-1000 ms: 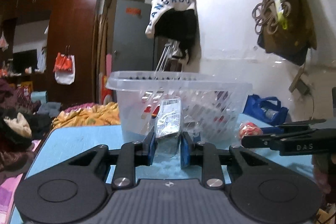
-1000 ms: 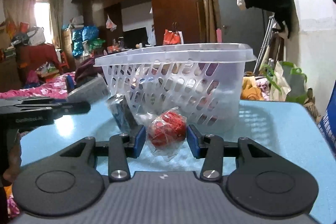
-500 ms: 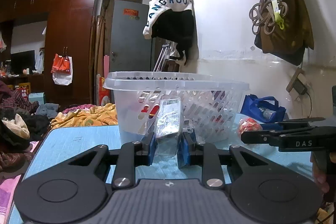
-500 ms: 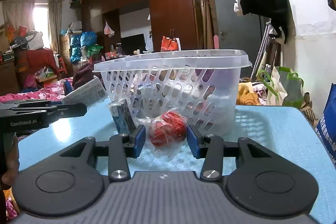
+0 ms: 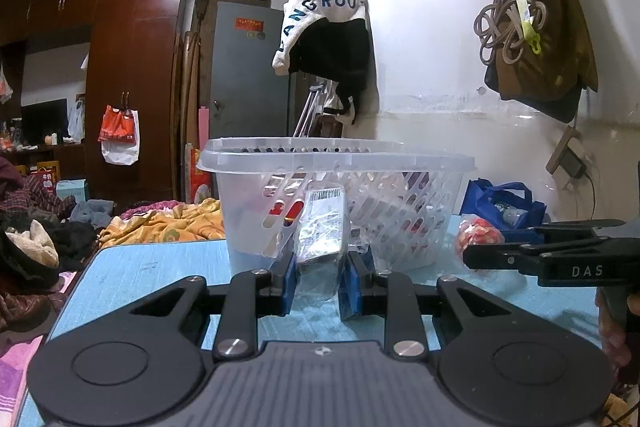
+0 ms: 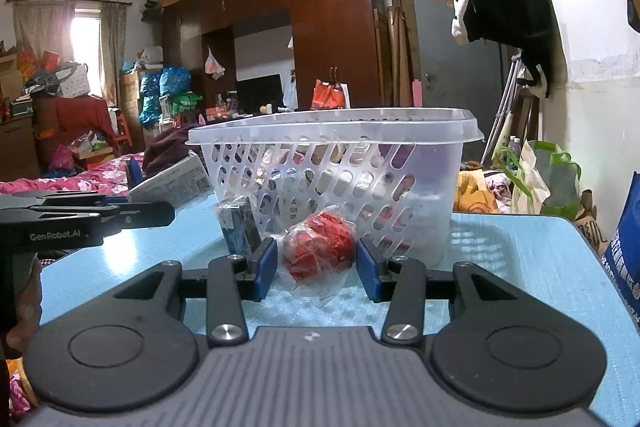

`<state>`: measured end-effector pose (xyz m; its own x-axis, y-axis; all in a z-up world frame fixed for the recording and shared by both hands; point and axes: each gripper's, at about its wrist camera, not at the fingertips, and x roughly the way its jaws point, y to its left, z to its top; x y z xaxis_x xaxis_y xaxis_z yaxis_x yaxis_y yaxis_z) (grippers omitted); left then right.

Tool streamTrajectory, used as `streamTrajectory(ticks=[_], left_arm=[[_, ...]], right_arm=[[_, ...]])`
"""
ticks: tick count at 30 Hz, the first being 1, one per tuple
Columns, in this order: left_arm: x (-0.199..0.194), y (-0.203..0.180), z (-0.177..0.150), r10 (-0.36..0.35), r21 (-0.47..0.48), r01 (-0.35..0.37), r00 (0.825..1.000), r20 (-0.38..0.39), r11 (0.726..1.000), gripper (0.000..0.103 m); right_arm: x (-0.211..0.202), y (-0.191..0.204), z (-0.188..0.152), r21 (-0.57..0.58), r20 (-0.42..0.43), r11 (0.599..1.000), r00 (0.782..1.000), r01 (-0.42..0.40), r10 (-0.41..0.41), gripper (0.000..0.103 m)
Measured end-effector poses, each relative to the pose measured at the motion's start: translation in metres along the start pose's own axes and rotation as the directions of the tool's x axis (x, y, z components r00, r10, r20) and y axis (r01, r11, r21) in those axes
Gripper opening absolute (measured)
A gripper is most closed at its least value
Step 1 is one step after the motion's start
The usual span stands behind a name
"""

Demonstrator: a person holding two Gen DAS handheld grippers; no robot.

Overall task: Organize objects
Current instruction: 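Grasp the silver packet with the left gripper while the right grasps the red round wrapped item, then lift both held items over the white basket and open both grippers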

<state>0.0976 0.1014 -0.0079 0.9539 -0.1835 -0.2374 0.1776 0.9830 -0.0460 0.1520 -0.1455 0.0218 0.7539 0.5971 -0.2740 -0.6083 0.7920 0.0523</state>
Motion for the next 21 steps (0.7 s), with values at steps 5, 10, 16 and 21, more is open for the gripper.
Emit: streamTrajectory(ticks=[5,10,16,21], left_arm=[[0.0,0.0,0.0,-0.001,0.004,0.001,1.0,0.001,1.0,0.03],[-0.002,0.001,-0.001,0.0,0.002,-0.001,1.0,0.014,1.0,0.03],[-0.007,-0.001,-0.001,0.0,0.011,0.0,0.999,0.048,1.0,0.03],[-0.017,0.0,0.003,-0.022,-0.005,0.023,0.994,0.108,1.0,0.03]], right_arm=[[0.0,0.0,0.0,0.001,0.0,1.0,1.0,-0.001,0.001,0.047],[0.0,0.0,0.0,0.001,0.003,1.0,1.0,-0.002,0.002,0.047],[-0.002,0.0,0.0,0.001,0.015,1.0,1.0,-0.003,0.003,0.047],[-0.008,0.002,0.001,-0.021,0.047,1.0,0.999,0.006,-0.005,0.047]])
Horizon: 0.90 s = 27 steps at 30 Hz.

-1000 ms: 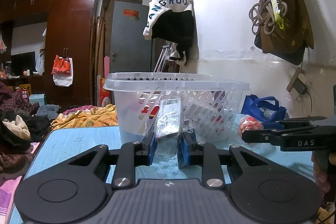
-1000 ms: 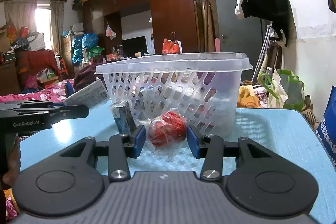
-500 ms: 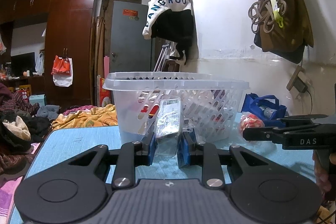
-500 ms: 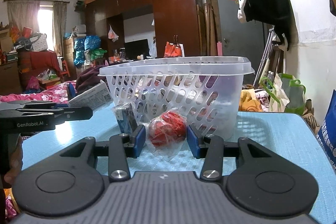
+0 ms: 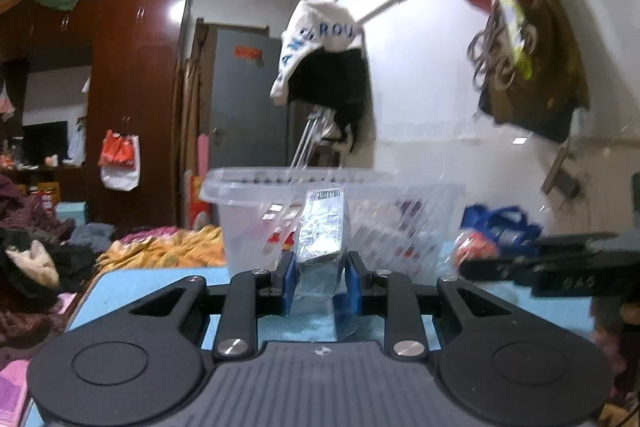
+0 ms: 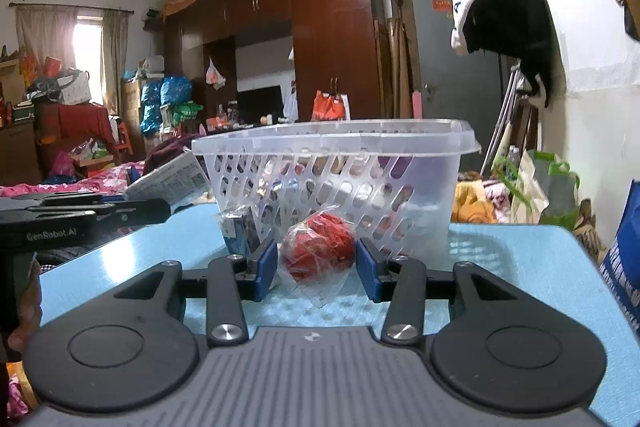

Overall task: Organize objects
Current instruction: 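Lift both held items over the white basket and open both grippers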

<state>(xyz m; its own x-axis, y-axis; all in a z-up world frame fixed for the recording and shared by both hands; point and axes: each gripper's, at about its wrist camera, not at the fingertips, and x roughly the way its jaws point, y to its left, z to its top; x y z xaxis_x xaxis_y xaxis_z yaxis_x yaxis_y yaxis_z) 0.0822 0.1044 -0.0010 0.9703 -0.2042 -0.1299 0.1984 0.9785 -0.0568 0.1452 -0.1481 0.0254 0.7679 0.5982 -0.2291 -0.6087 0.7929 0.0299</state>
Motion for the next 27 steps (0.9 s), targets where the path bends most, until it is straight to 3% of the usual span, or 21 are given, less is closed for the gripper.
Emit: streamTrajectory(ticks=[5,11,14,18,20,21,22,24,27], left_arm=[[-0.002,-0.005,0.025,-0.025,-0.016,0.026,0.999,0.029,1.0,0.03],[0.038,-0.012,0.093,-0.015,-0.023,0.015,1.0,0.012,1.0,0.03],[0.077,-0.015,0.115,0.035,-0.019,-0.036,0.998,-0.042,0.999,0.03],[0.121,-0.007,0.119,0.066,-0.051,-0.074,0.988,-0.14,0.996,0.032],[0.138,-0.004,0.115,0.057,-0.052,-0.069,0.979,-0.195,0.996,0.047],[0.141,-0.001,0.111,0.06,-0.055,-0.072,0.978,-0.202,0.996,0.06],[0.14,0.002,0.107,0.075,-0.053,-0.088,0.977,-0.2,0.995,0.066],[0.129,0.001,0.103,0.091,-0.046,-0.1,0.982,-0.166,0.994,0.066],[0.09,-0.004,0.096,0.062,-0.039,-0.066,0.993,-0.105,0.997,0.08]], right_arm=[[-0.01,-0.009,0.024,0.017,0.011,0.998,0.999,-0.053,0.053,0.047],[0.006,-0.015,0.104,-0.023,0.062,0.999,0.997,0.047,-0.046,0.047],[0.038,-0.021,0.132,-0.036,0.044,0.995,0.994,0.098,-0.097,0.047],[0.077,-0.03,0.136,-0.032,-0.028,0.991,0.991,0.13,-0.13,0.047],[0.09,-0.032,0.132,-0.047,-0.056,0.99,0.989,0.136,-0.138,0.049],[0.094,-0.032,0.129,-0.051,-0.061,0.989,0.988,0.137,-0.14,0.056],[0.097,-0.032,0.127,-0.055,-0.073,0.991,0.989,0.125,-0.129,0.076],[0.092,-0.032,0.122,-0.057,-0.065,0.991,0.99,0.122,-0.126,0.098],[0.067,-0.033,0.115,-0.023,-0.016,0.995,0.995,0.097,-0.097,0.103]])
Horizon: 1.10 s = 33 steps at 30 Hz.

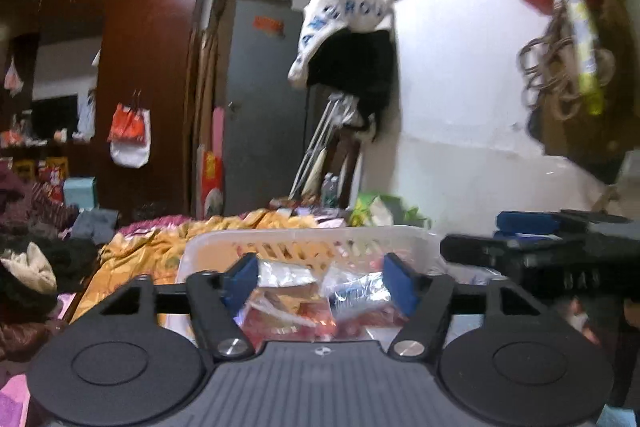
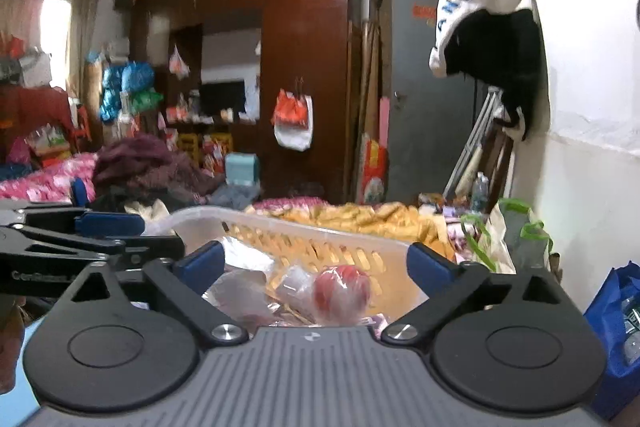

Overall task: Organize objects
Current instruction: 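Lift both held items over the white basket and open both grippers, then grasp a clear-wrapped blue item with the left gripper while the right grasps a clear bag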

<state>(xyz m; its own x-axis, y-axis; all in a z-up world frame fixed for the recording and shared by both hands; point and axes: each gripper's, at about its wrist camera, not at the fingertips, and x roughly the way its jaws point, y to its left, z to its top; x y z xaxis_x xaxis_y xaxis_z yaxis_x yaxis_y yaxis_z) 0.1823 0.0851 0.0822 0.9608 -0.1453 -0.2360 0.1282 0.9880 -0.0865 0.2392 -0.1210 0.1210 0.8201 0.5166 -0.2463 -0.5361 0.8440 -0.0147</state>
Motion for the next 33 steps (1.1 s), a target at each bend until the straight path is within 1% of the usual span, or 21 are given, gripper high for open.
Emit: streamTrajectory(ticks=[1,3,4,6,8,9,12,14,15,17,18,19,20,21,24,27,29,31,32,33], left_arm=[[-0.013,-0.002,-0.006,-0.008,0.006,0.008,1.0,0.006,1.0,0.084],[-0.039,-0.01,-0.027,-0.024,0.026,0.024,1.0,0.008,0.999,0.087],[-0.048,-0.014,-0.038,-0.026,0.046,0.026,1.0,-0.003,0.999,0.088],[-0.056,-0.026,-0.06,0.002,0.092,0.002,0.999,-0.036,0.996,0.088],[-0.048,-0.032,-0.071,0.014,0.114,-0.004,0.996,-0.083,0.993,0.088],[-0.037,-0.034,-0.074,0.01,0.111,0.003,0.993,-0.12,0.994,0.088],[-0.011,-0.031,-0.077,0.023,0.075,-0.009,0.983,-0.181,0.997,0.087],[-0.001,-0.026,-0.077,0.022,0.042,-0.014,0.98,-0.195,0.999,0.087],[0.004,-0.023,-0.077,0.023,0.028,-0.018,0.98,-0.197,0.999,0.085],[0.011,-0.02,-0.078,0.036,0.02,-0.033,0.978,-0.207,0.999,0.069],[0.015,-0.018,-0.079,0.044,0.02,-0.041,0.976,-0.212,0.999,0.045],[0.015,-0.016,-0.081,0.039,0.016,-0.036,0.975,-0.219,0.999,0.04],[0.013,-0.012,-0.081,0.023,-0.005,-0.024,0.977,-0.213,1.0,0.04],[0.008,-0.007,-0.081,0.026,-0.016,-0.029,0.978,-0.207,0.999,0.04],[-0.01,0.003,-0.087,0.051,0.0,-0.052,0.984,-0.172,0.999,0.04],[-0.023,0.027,-0.088,0.076,-0.05,-0.085,0.985,-0.153,0.995,0.04],[-0.027,0.045,-0.088,0.082,-0.093,-0.097,0.985,-0.15,0.991,0.04],[-0.027,0.059,-0.089,0.081,-0.13,-0.101,0.985,-0.152,0.986,0.04],[-0.027,0.064,-0.09,0.077,-0.145,-0.1,0.985,-0.155,0.984,0.04],[-0.026,0.066,-0.092,0.073,-0.156,-0.097,0.985,-0.156,0.983,0.04]], right_arm=[[-0.008,-0.002,0.0,0.021,0.007,1.0,1.0,-0.011,0.011,0.103],[-0.031,-0.006,-0.009,0.07,0.037,0.996,0.998,-0.055,0.052,0.103],[-0.04,-0.006,-0.016,0.085,0.045,0.994,0.997,-0.069,0.065,0.103],[-0.055,-0.004,-0.033,0.093,0.042,0.992,0.996,-0.08,0.076,0.103],[-0.06,-0.001,-0.05,0.088,0.02,0.993,0.997,-0.075,0.073,0.103],[-0.06,0.001,-0.057,0.083,-0.002,0.994,0.998,-0.065,0.065,0.103],[-0.058,0.002,-0.072,0.085,-0.028,0.995,0.998,-0.045,0.047,0.103],[-0.054,-0.001,-0.076,0.107,-0.038,0.993,0.997,-0.056,0.06,0.103],[-0.052,-0.004,-0.077,0.133,-0.046,0.99,0.997,-0.055,0.061,0.103],[-0.044,-0.007,-0.078,0.169,-0.066,0.984,0.996,-0.048,0.06,0.103],[-0.04,-0.009,-0.08,0.181,-0.077,0.983,0.996,-0.037,0.052,0.103],[-0.036,-0.008,-0.082,0.189,-0.092,0.982,0.995,-0.027,0.045,0.103],[-0.032,-0.006,-0.084,0.193,-0.109,0.981,0.993,-0.025,0.046,0.103],[-0.028,-0.003,-0.087,0.194,-0.122,0.98,0.991,-0.032,0.057,0.103],[-0.013,0.011,-0.097,0.229,-0.179,0.972,0.979,-0.059,0.101,0.103],[0.006,0.03,-0.099,0.214,-0.243,0.975,0.964,-0.057,0.11,0.101],[0.017,0.045,-0.096,0.185,-0.274,0.981,0.956,-0.054,0.105,0.098],[0.028,0.058,-0.097,0.156,-0.313,0.985,0.943,-0.068,0.115,0.089],[0.032,0.064,-0.097,0.139,-0.333,0.987,0.935,-0.079,0.122,0.087],[0.035,0.071,-0.098,0.121,-0.352,0.988,0.927,-0.096,0.133,0.082]])
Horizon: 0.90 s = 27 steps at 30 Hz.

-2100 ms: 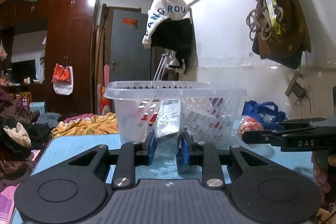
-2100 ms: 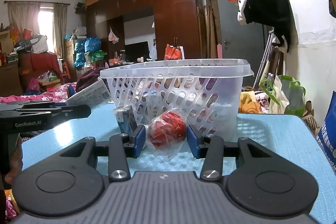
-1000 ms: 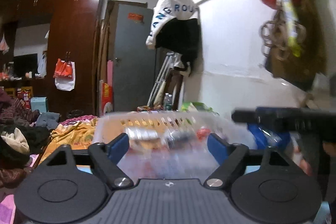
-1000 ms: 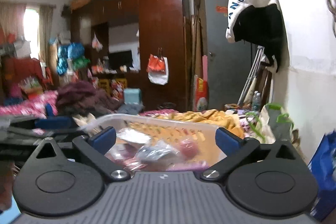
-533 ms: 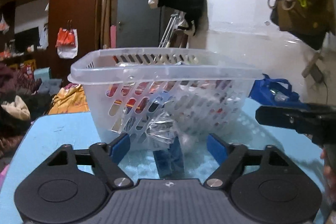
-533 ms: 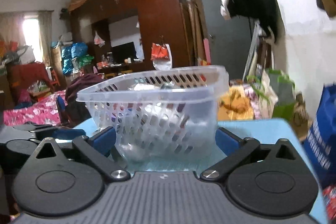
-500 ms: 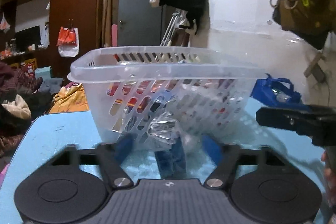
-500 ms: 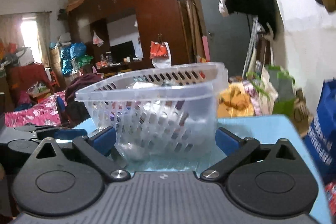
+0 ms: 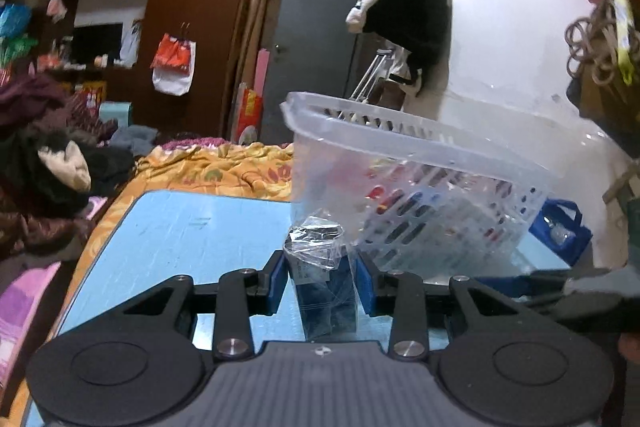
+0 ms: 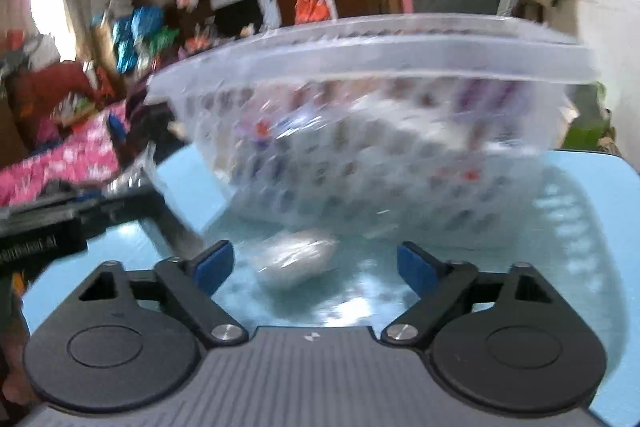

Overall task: Organize objects
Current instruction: 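Grasp a clear-wrapped blue item with the left gripper while the right grasps a clear bag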

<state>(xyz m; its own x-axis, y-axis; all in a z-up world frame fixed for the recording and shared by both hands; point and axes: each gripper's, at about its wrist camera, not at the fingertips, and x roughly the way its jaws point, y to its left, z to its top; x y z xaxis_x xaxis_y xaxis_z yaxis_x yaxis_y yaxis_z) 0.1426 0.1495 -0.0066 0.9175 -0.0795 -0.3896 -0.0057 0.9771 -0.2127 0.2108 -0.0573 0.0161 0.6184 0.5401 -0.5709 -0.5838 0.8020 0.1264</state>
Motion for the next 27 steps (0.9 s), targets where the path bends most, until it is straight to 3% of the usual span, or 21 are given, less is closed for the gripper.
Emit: streamTrajectory(ticks=[3,4,5,13,18,27], left_arm=[[0.002,-0.001,-0.001,-0.013,0.006,0.013,1.0,-0.004,1.0,0.041],[0.001,-0.003,-0.002,-0.019,0.015,0.019,1.0,0.001,1.0,0.041],[0.0,-0.005,-0.002,-0.025,0.022,0.024,1.0,0.007,0.999,0.041],[-0.011,-0.029,-0.008,-0.103,0.071,0.098,0.992,0.068,0.993,0.041],[-0.025,-0.047,-0.015,-0.172,0.126,0.153,0.972,0.162,0.98,0.041],[-0.036,-0.047,-0.019,-0.191,0.153,0.16,0.958,0.215,0.975,0.041]], right_arm=[[0.003,0.008,-0.003,-0.035,-0.027,0.999,1.0,0.015,-0.016,0.064],[0.001,0.007,-0.002,-0.033,-0.02,0.999,1.0,0.011,-0.012,0.05],[-0.001,0.005,-0.003,-0.029,-0.02,1.0,1.0,-0.001,0.0,0.047],[-0.042,-0.022,-0.015,0.02,0.103,1.0,0.994,-0.024,0.022,0.047],[-0.082,-0.039,-0.03,0.062,0.236,0.996,0.971,-0.063,0.047,0.047],[-0.083,-0.048,-0.037,0.082,0.27,0.995,0.962,-0.054,0.03,0.047]])
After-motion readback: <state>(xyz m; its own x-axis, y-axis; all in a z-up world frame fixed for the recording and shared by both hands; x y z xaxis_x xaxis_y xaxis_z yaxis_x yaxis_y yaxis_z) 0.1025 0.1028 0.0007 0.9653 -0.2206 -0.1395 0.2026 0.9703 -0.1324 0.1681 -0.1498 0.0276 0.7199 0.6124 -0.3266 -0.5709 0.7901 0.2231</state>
